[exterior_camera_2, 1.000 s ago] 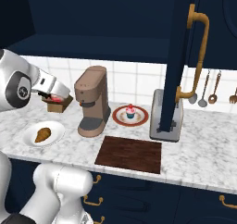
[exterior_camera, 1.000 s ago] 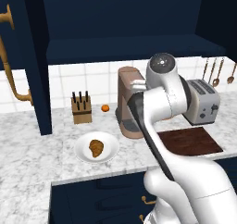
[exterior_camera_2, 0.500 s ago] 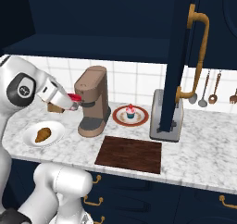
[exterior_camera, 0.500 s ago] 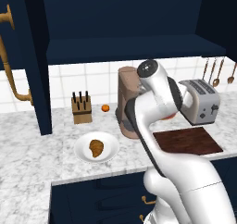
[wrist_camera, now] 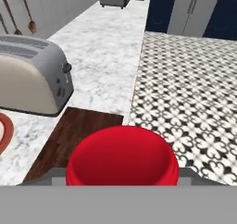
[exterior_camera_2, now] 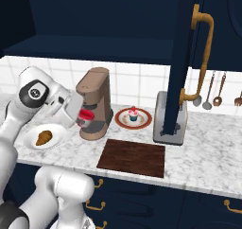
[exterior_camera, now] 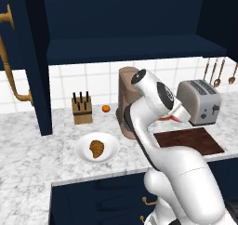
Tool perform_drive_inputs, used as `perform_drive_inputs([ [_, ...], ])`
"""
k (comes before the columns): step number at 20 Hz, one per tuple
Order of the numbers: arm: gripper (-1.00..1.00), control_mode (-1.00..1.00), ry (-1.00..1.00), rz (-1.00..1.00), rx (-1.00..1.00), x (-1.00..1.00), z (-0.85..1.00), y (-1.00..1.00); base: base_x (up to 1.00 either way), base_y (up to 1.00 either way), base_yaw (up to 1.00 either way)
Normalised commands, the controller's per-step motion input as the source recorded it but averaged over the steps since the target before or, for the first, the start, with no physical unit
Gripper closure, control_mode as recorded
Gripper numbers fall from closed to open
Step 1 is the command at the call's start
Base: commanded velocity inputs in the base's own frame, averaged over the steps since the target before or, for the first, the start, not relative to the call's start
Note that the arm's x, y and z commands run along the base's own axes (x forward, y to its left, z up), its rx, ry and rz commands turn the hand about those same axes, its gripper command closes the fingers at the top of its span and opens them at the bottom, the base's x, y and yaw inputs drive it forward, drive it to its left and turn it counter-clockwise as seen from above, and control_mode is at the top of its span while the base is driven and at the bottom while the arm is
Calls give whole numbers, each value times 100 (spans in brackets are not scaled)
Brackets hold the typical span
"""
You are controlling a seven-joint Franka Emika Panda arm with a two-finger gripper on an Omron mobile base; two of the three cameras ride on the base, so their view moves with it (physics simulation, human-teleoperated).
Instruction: From the different types of pastries on the counter, select a croissant and place it on the cutting board. Then retrieve a jar of jam from the cabinet and place it alongside the croissant on the cutting board.
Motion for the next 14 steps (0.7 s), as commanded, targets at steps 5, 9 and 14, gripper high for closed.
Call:
perform_drive_inputs([
  [5,100,-100,-1,-31,0,36,-42,-17,0,0,0],
  [9,100,-100,0,-2,0,69,-41,0,0,0,0],
  [14,100,-100,0,3,0,77,-44,-2,0,0,0],
])
